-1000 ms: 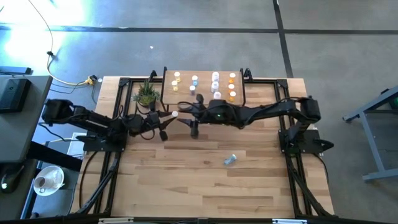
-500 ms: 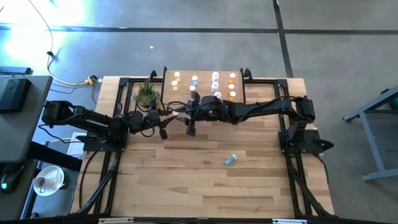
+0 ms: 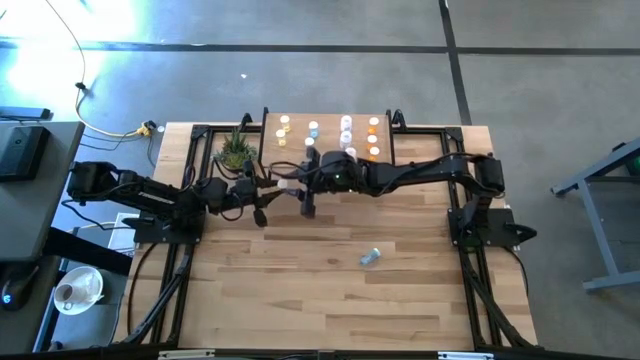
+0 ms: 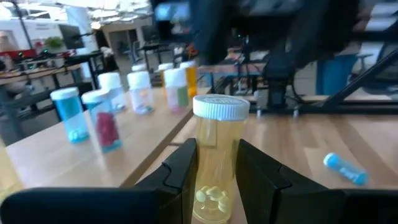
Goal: Pick and place medicine bottles onto shelf by color
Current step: Put the yellow pill bottle on the shelf
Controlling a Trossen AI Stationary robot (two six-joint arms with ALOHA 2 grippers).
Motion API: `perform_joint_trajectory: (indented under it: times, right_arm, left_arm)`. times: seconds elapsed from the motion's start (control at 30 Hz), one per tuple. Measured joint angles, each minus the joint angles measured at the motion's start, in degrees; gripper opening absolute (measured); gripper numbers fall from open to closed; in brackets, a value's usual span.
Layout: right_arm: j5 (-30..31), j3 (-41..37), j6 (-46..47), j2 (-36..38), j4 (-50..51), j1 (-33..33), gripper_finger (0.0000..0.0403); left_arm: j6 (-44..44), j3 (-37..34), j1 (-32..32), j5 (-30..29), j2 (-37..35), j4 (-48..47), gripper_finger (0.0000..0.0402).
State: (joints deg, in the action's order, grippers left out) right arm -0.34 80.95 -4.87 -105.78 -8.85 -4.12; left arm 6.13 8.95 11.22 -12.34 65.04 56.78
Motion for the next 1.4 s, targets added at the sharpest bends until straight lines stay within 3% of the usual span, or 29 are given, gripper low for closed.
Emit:
perform_joint_trajectory:
  times: [0.27, 0.43, 0.93, 1.4]
  right_arm:
    - [4.4, 0.0, -1.4, -1.2, -1.7, 0.0, 0.0161]
    - [0.8, 0.0, 0.0, -1.2, -1.1, -0.1, 0.0161]
    - [3.0, 0.0, -0.1, -1.2, -2.7, 0.0, 0.0161]
    - [2.9, 0.0, -0.1, -1.2, -2.5, 0.1, 0.0159]
  left_arm:
    - [0.5, 0.0, 0.0, 0.3, 0.0, 0.3, 0.0085]
    - [0.5, 0.0, 0.0, 0.0, 0.0, 0.4, 0.0085]
    - [-1.5, 0.6, -0.4, 3.6, 0.0, 3.6, 0.0085]
    - [0.1, 0.9, -0.9, 1.9, 0.0, 3.5, 0.0086]
